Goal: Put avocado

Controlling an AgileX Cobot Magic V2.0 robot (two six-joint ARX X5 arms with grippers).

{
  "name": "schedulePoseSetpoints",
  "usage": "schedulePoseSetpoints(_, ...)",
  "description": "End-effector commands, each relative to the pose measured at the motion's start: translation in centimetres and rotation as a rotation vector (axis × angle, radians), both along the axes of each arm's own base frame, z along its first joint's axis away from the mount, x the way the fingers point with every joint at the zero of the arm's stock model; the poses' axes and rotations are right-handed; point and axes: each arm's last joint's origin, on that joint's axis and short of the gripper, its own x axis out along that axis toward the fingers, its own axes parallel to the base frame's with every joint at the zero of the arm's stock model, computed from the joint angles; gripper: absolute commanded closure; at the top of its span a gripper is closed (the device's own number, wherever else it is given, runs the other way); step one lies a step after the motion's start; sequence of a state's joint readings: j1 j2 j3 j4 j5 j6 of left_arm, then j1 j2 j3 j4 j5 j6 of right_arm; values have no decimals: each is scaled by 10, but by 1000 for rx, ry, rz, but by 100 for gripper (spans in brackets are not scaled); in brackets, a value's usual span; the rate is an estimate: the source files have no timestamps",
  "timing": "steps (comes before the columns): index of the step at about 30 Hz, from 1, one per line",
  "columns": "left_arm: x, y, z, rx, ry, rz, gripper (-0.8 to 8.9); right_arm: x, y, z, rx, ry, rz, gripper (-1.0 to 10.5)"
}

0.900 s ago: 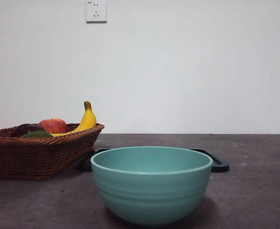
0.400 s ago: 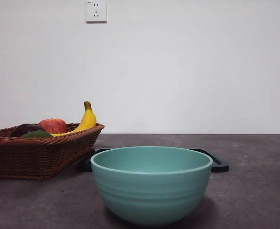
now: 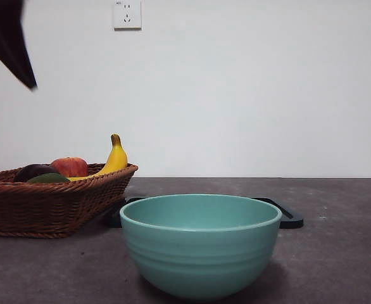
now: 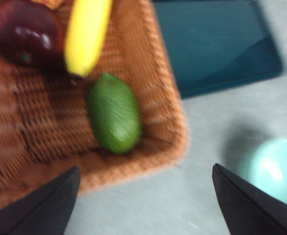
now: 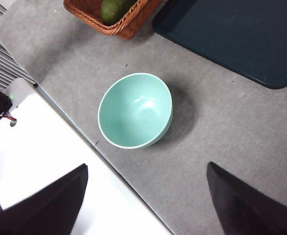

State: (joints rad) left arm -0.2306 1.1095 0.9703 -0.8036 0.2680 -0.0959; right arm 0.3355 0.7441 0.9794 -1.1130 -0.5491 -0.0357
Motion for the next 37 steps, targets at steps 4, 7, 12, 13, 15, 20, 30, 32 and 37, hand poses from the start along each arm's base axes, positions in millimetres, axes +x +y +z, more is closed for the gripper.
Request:
schedulePoseSetpoints(4, 40, -18, -14, 126, 34, -3, 382, 1, 1, 5, 12, -16, 0, 558)
schedulePoseSetpoints(7, 56, -27, -25, 168, 60, -15, 382, 1, 1, 5, 11, -16, 0, 558)
schedulePoseSetpoints(12, 75, -39, -46, 199, 91, -33, 382, 1, 1, 5, 12, -16, 0, 558)
schedulePoseSetpoints(13, 78, -41, -50, 206, 102, -37, 382, 1, 1, 5, 12, -16, 0, 558)
schedulePoseSetpoints(15, 82, -44, -59, 227, 115, -37, 382, 1, 1, 5, 12, -16, 0, 558)
schedulePoseSetpoints(20, 90, -49, -76, 270, 150, -35, 382, 1, 1, 5, 11, -16, 0, 558)
schedulePoseSetpoints(30, 97, -52, -89, 279, 166, -36, 480, 1, 1, 5, 12, -16, 0, 558)
schedulePoseSetpoints(32, 97, -52, -89, 279, 166, -36, 480, 1, 1, 5, 12, -16, 0, 558)
schedulePoseSetpoints(37, 97, -52, -89, 278, 169, -34, 580, 1, 1, 5, 12, -16, 0, 558)
